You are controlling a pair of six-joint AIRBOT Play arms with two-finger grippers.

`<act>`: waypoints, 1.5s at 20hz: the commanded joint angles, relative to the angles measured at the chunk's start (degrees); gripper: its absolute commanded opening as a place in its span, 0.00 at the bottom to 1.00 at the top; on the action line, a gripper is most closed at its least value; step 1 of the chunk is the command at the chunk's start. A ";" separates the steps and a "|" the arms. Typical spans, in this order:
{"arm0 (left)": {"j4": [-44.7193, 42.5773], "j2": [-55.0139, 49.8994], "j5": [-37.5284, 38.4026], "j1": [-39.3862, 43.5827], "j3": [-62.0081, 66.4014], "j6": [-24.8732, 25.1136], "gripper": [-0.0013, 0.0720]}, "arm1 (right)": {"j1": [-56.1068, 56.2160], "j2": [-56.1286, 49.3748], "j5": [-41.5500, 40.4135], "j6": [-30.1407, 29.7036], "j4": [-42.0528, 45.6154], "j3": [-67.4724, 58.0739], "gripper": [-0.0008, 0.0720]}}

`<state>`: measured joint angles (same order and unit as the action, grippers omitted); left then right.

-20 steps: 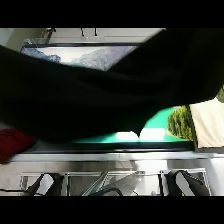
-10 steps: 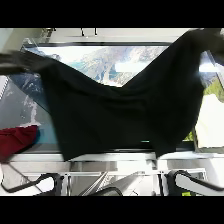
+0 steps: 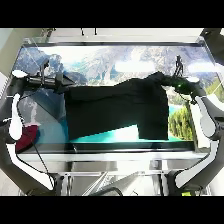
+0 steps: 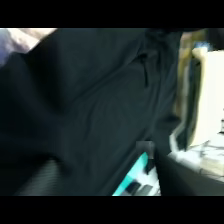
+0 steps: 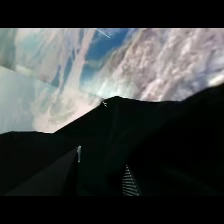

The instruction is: Fold the shirts.

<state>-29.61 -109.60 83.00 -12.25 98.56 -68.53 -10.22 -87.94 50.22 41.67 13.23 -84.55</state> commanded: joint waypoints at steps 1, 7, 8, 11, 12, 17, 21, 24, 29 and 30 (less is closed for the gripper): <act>2.14 -3.63 7.67 -2.75 8.09 -5.84 0.90 | -2.56 0.50 1.01 -0.20 3.13 0.02 0.43; -7.21 2.03 18.62 -5.66 11.17 -12.07 0.90 | -13.94 10.45 15.02 12.74 19.54 0.31 0.43; -13.38 5.49 18.23 -5.62 7.69 -11.58 0.90 | -15.34 11.61 18.36 12.85 20.92 0.87 0.43; -24.50 16.35 14.27 -5.70 -7.76 -9.70 0.90 | -19.12 15.65 24.15 13.03 24.83 6.38 0.43; -25.24 20.55 12.15 -6.21 -15.41 -9.01 0.90 | -20.50 17.33 24.09 12.96 26.05 9.40 0.43; -25.86 31.19 3.17 -5.97 -45.59 -6.75 0.90 | -24.00 19.50 23.93 13.05 27.10 17.77 0.43; -25.81 32.92 -6.62 -3.28 -56.78 -6.05 0.90 | -23.56 19.47 25.27 13.00 26.21 18.71 0.43; -25.75 32.92 -11.69 -0.72 -60.19 -6.05 0.90 | -23.56 19.47 25.94 12.98 26.21 18.71 0.43; -24.04 32.87 -19.85 2.45 -60.78 -6.67 0.90 | -23.56 19.47 25.90 12.79 26.23 18.71 0.43; -22.14 32.87 -21.66 2.45 -60.78 -6.54 0.90 | -23.56 19.47 25.88 12.79 26.25 18.71 0.43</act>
<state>-53.34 -76.71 68.99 -10.83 38.59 -75.05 -33.76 -68.51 75.99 54.65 39.46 -65.89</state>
